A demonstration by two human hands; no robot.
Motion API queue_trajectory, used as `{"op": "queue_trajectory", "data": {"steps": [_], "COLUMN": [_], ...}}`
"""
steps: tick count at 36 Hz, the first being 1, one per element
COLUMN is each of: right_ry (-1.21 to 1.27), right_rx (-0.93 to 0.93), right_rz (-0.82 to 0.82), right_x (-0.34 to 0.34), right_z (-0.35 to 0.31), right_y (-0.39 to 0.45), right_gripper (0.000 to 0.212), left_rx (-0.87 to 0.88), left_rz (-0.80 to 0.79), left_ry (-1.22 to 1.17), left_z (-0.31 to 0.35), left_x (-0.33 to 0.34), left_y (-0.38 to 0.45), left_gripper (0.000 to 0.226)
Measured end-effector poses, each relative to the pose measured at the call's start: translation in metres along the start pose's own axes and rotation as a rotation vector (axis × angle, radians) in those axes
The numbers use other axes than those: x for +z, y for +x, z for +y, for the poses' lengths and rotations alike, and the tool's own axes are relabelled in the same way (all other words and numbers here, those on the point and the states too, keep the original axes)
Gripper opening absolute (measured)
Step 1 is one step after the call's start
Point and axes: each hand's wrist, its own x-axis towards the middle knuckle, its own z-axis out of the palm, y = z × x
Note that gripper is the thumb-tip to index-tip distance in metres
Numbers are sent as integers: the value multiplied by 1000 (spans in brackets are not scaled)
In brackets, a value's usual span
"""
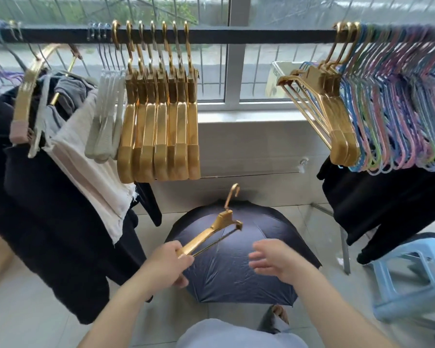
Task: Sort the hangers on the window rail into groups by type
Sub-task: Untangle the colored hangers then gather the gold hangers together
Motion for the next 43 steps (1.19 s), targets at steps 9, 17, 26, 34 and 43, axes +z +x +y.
{"op": "queue_trajectory", "data": {"steps": [9,17,26,34,43], "right_ry": [42,101,-146,-467,-663], "right_rx": [-218,-444,-488,-727,-776], "right_rz": [-343,-10,430,841,1033], "right_x": [59,44,-3,-52,-88], "right_z": [-48,-84,-98,-133,-208], "right_y": [-50,-69,-62,-98,-122], "right_gripper": [36,20,19,30,32], "left_rx": [313,543,708,758,827], "left_rz": [146,2,-12,271,526], "left_ry": [-6,-16,159,-139,-170], "left_z": [69,109,116,141,156], "left_x": [41,44,25,-8,-35], "left_y": [-10,-22,-34,-46,-48], "left_gripper": [11,40,41,17,18]}}
